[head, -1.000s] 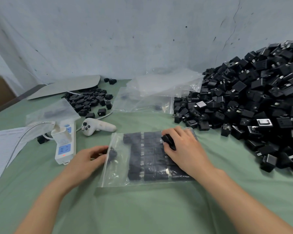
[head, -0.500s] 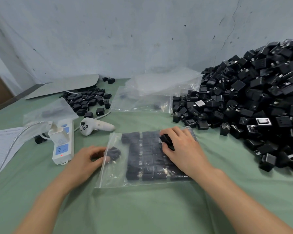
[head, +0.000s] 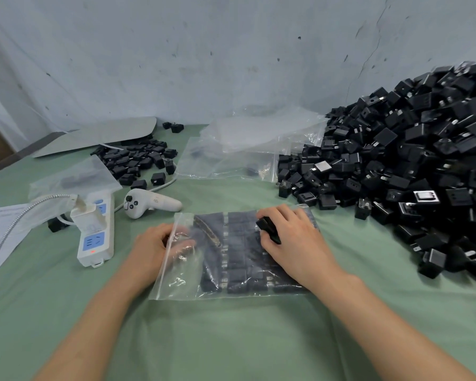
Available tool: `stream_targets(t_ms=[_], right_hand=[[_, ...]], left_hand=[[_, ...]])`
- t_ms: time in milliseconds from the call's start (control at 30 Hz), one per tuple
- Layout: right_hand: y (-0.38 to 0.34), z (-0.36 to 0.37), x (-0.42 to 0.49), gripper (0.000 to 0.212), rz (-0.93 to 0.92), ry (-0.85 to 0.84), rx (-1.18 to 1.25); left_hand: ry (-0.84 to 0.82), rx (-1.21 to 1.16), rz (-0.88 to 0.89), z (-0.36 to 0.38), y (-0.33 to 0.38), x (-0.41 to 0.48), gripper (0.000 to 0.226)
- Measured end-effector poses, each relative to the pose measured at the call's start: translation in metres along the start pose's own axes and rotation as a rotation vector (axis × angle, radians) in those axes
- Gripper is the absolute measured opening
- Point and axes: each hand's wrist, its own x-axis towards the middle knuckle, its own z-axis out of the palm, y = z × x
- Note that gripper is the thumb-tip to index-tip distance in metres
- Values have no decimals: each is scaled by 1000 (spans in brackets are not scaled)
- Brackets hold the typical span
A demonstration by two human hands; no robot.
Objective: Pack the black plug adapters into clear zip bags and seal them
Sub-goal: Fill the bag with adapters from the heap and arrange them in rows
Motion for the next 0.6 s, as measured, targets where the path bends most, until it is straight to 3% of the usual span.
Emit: stream_targets(t_ms=[100, 433, 600], right_hand=[[0, 0, 0, 27, 2, 4, 1], [-3, -2, -1, 27, 7, -4, 2], [-2, -3, -1, 27, 14, -13, 17]], left_hand=[[9, -40, -10, 4, 3, 1, 23], [-9, 147, 5, 2, 5, 2, 19], [-43, 93, -9, -7, 0, 1, 20]])
